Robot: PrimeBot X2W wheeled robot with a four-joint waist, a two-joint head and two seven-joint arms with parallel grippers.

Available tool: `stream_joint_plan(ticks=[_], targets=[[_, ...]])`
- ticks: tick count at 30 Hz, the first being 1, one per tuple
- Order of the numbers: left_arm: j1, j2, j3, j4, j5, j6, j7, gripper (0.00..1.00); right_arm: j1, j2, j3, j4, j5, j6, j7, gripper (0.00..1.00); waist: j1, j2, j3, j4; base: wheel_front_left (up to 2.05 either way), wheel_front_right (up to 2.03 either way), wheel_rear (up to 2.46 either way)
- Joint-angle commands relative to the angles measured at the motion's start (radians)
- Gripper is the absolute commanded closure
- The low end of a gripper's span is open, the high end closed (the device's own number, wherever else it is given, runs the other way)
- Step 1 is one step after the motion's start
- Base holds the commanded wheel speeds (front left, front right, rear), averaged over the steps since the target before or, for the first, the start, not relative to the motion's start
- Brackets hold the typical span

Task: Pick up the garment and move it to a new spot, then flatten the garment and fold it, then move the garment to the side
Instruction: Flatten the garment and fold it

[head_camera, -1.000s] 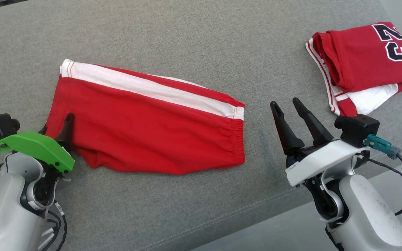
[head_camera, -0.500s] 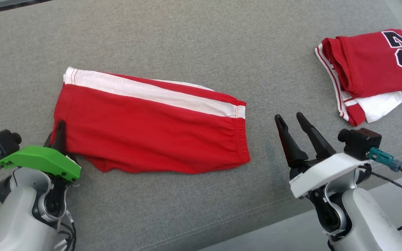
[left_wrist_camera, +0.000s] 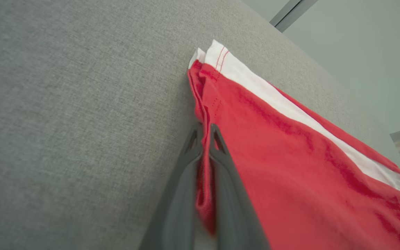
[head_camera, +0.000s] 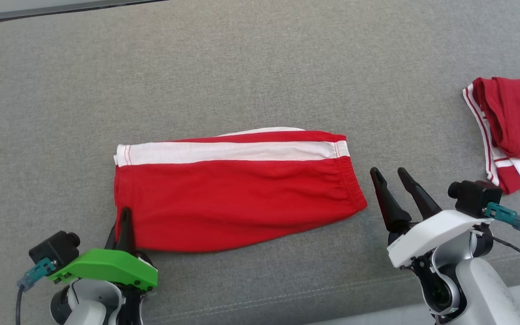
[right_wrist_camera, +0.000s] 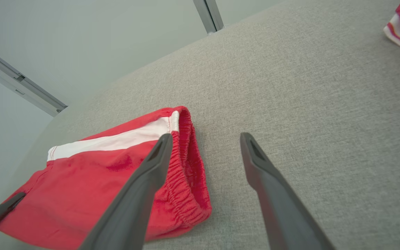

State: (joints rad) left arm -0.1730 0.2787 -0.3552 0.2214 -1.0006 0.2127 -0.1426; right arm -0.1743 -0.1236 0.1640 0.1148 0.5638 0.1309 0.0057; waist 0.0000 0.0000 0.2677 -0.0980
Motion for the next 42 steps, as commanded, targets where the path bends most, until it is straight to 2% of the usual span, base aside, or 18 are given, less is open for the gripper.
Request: stream_joint_plan(ticks=[1,4,6,7,13,19,28,36,37,38,42], targets=[[0.027,-0.006,-0.001,-0.020,0.004,0.019,-0.011,1.00,0.010,0.003,-0.007,0.000,-0.004,-0.001,0.018,0.00,0.0000,0.0000,-0.030,0.037,0.00,0.00,0.00],[0.046,-0.011,-0.008,-0.032,0.017,0.031,-0.023,1.00,0.020,0.013,-0.016,0.001,0.006,0.000,0.055,0.00,0.0000,0.0000,-0.042,0.052,0.00,0.00,0.00],[0.046,-0.007,-0.017,-0.026,0.030,0.029,-0.031,0.38,0.030,0.018,-0.022,-0.001,0.013,0.000,0.079,0.00,0.0000,0.0000,-0.051,0.058,0.00,0.00,0.00],[0.043,-0.004,-0.021,-0.024,0.038,0.026,-0.034,0.02,0.031,0.019,-0.022,-0.002,0.014,0.000,0.092,0.00,0.0000,0.0000,-0.055,0.059,0.00,0.00,0.00],[0.008,0.034,-0.043,-0.040,0.124,0.043,-0.072,0.00,-0.020,-0.010,-0.006,0.021,0.018,0.000,0.198,0.00,0.0000,0.0000,-0.082,0.090,0.00,0.00,0.00],[0.001,0.050,-0.067,-0.087,0.188,0.066,-0.088,0.00,-0.081,-0.056,-0.014,0.106,0.036,0.000,0.285,0.00,0.0000,0.0000,-0.098,0.158,0.00,0.00,0.00],[0.019,0.056,-0.088,-0.155,0.224,0.094,-0.089,0.00,-0.136,-0.125,-0.003,0.235,0.078,0.000,0.343,0.00,0.0000,0.0000,-0.105,0.257,0.00,0.00,0.00],[0.040,0.064,-0.105,-0.203,0.242,0.110,-0.085,0.00,-0.133,-0.139,-0.005,0.334,0.192,0.000,0.371,0.00,0.0000,0.0000,-0.116,0.330,0.00,0.00,0.00],[0.040,0.065,-0.106,-0.207,0.246,0.115,-0.085,0.00,-0.134,-0.143,-0.002,0.339,0.205,0.000,0.370,0.15,0.0000,0.0000,-0.117,0.334,0.00,0.00,0.00],[0.040,0.065,-0.104,-0.211,0.245,0.116,-0.086,0.00,-0.135,-0.146,0.002,0.344,0.214,0.000,0.365,0.50,0.0000,0.0000,-0.118,0.338,0.00,0.00,0.00],[0.048,0.069,-0.102,-0.223,0.244,0.122,-0.086,0.00,-0.149,-0.154,0.024,0.346,0.273,0.000,0.346,1.00,0.0000,0.0000,-0.119,0.343,0.00,0.00,0.00]])
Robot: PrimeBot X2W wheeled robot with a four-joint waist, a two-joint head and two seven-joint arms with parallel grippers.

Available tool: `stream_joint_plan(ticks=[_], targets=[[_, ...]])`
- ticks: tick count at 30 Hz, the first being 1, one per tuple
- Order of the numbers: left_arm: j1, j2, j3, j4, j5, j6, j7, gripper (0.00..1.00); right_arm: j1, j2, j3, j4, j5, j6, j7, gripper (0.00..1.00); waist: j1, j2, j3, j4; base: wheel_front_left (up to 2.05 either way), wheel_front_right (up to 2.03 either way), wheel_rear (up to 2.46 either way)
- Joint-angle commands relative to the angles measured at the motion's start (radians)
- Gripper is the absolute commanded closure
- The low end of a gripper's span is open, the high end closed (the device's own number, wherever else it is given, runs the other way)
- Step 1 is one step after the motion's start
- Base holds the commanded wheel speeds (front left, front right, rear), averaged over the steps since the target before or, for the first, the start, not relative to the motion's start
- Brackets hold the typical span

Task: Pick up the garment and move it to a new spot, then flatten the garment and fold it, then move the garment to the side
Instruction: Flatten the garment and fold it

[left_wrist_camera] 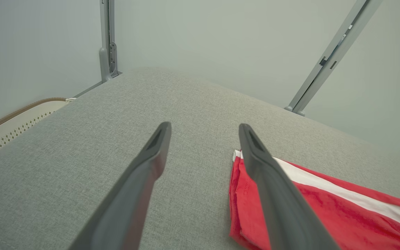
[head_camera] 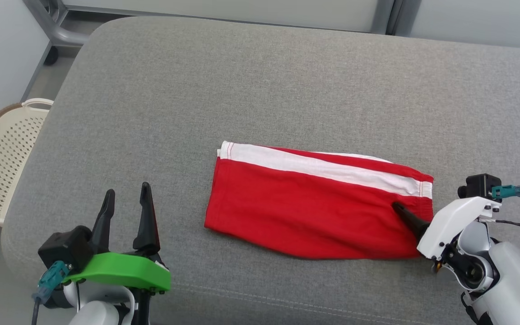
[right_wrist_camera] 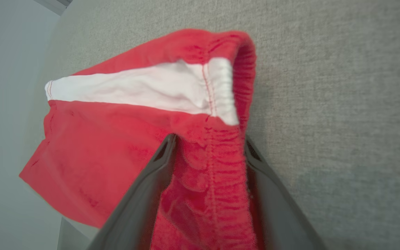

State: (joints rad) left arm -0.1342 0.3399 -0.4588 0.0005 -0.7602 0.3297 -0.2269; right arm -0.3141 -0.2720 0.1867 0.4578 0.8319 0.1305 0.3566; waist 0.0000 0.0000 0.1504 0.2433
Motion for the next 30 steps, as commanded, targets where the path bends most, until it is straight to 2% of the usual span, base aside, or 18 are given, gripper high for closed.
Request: stream_joint_plan(ticks=[1,9,14,21,25,30], targets=[[0.011,0.009,0.002,-0.005,0.003,0.006,-0.001,0.00,-0.015,-0.009,0.004,0.006,0.019,0.000,-0.008,1.00,0.0000,0.0000,-0.002,0.000,0.00,0.00,0.00],[0.019,0.019,0.008,-0.021,0.003,0.014,0.002,0.00,-0.065,-0.053,0.005,0.009,0.139,0.000,0.007,1.00,0.0000,0.0000,-0.004,-0.050,0.00,0.00,0.00],[0.019,0.024,0.009,-0.030,0.000,0.017,0.006,0.00,-0.094,-0.132,-0.016,0.000,0.183,0.000,0.072,1.00,0.0000,0.0000,-0.005,-0.102,0.00,0.00,0.00],[0.005,0.019,0.006,-0.034,-0.003,0.016,0.008,0.00,-0.124,-0.253,-0.094,0.031,0.136,0.000,0.183,1.00,0.0000,0.0000,0.003,-0.163,0.00,0.00,0.00],[0.005,0.016,0.007,-0.031,-0.005,0.016,0.005,0.00,-0.126,-0.250,-0.124,0.019,0.114,0.000,0.224,1.00,0.0000,0.0000,0.003,-0.181,0.00,0.00,0.00],[0.006,0.011,0.006,-0.024,-0.007,0.009,0.000,0.00,-0.131,-0.179,-0.151,-0.061,0.121,0.000,0.299,1.00,0.0000,0.0000,0.000,-0.207,0.00,0.00,0.00]])
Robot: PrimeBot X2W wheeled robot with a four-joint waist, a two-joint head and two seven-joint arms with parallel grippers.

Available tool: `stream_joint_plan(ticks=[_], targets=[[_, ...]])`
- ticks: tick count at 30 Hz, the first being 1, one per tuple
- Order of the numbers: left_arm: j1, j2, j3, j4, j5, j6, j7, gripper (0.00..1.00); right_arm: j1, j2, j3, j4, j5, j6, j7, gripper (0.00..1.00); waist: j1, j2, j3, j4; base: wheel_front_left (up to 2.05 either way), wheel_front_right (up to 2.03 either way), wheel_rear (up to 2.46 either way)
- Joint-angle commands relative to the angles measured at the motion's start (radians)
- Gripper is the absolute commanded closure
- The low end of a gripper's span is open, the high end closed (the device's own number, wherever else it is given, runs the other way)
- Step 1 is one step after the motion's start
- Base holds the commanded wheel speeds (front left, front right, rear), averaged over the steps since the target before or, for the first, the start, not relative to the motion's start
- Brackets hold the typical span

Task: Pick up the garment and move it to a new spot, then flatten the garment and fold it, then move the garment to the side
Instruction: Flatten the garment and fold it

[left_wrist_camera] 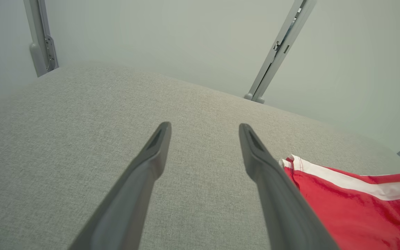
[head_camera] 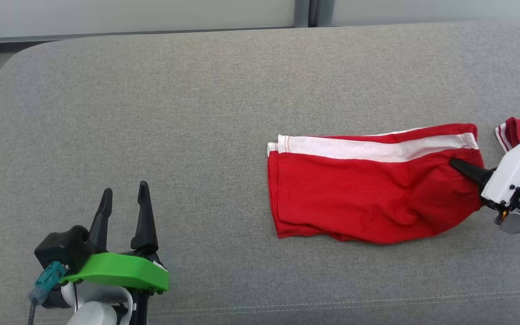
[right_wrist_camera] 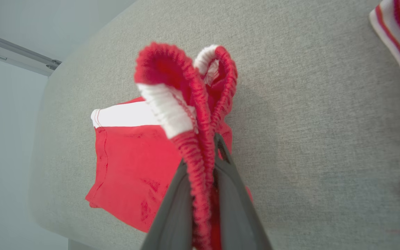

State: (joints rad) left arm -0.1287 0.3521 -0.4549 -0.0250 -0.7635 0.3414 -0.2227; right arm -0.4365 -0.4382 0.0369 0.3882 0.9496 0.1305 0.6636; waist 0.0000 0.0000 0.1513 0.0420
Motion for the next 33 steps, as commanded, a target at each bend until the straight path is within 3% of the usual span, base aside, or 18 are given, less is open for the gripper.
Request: stream_joint_plan(ticks=[1,9,14,18,33], targets=[[-0.001,-0.004,0.000,0.003,-0.005,-0.005,-0.005,0.00,-0.006,0.004,-0.005,-0.011,0.003,0.000,0.009,1.00,0.0000,0.0000,-0.003,-0.010,0.00,0.00,0.00],[-0.007,-0.016,-0.008,0.015,-0.012,-0.014,-0.010,0.00,0.014,0.169,-0.032,-0.161,-0.009,0.000,0.133,1.00,0.0000,0.0000,-0.020,-0.012,0.00,0.00,0.00],[-0.004,-0.024,-0.016,0.016,-0.013,-0.025,-0.010,0.00,-0.011,0.295,-0.069,-0.186,-0.069,0.000,0.190,1.00,0.0000,0.0000,-0.027,0.013,0.00,0.00,0.00],[-0.010,-0.034,-0.022,0.023,-0.015,-0.030,-0.012,0.00,-0.035,0.352,-0.081,-0.173,-0.157,0.000,0.211,1.00,0.0000,0.0000,-0.033,0.047,0.00,0.00,0.00],[-0.035,-0.089,-0.062,0.090,-0.018,-0.075,-0.024,0.00,-0.152,0.387,-0.042,0.080,-0.388,0.000,0.181,1.00,0.0000,0.0000,-0.053,0.212,0.00,0.00,0.00]])
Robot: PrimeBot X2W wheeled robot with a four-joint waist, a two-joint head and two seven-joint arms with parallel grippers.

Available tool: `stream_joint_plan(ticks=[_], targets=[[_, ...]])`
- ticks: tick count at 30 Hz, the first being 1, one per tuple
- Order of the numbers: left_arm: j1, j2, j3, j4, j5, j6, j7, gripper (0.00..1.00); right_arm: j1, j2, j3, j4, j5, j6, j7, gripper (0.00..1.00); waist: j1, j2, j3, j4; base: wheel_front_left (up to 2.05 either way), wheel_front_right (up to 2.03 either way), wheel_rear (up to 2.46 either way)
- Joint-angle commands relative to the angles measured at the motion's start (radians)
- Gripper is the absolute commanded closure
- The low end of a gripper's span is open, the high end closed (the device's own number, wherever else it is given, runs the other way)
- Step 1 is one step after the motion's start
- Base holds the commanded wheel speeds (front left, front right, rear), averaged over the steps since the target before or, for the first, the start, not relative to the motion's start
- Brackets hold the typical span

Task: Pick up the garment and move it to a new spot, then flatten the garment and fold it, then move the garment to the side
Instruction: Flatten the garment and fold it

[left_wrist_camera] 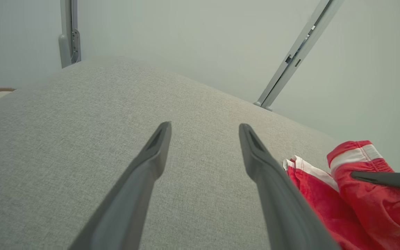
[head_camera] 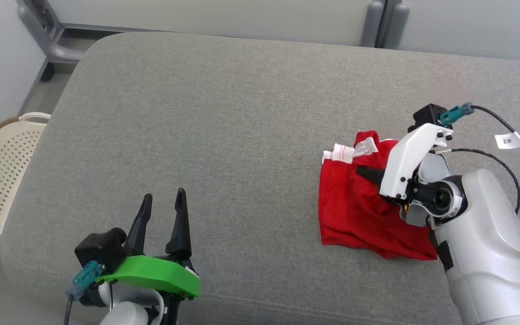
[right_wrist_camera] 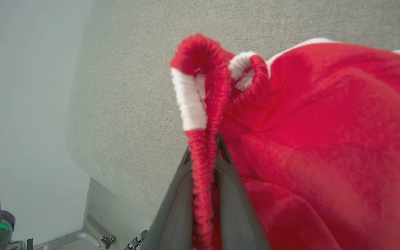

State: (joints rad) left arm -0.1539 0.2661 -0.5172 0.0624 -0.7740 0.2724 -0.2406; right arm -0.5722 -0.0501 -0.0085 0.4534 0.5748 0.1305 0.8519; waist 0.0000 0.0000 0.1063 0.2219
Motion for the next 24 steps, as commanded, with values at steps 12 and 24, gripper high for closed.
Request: stream_joint_plan(ticks=[12,24], targets=[[-0.007,-0.018,-0.010,0.035,-0.009,-0.018,-0.011,0.00,-0.087,-0.002,0.040,0.194,-0.157,0.000,-0.072,0.00,0.0000,0.0000,-0.025,0.051,0.00,0.00,0.00],[0.026,0.015,-0.006,0.018,-0.005,0.000,0.001,0.00,-0.164,-0.002,0.047,0.142,-0.042,0.000,-0.137,0.00,0.0000,0.0000,-0.075,-0.052,0.00,0.00,0.00]])
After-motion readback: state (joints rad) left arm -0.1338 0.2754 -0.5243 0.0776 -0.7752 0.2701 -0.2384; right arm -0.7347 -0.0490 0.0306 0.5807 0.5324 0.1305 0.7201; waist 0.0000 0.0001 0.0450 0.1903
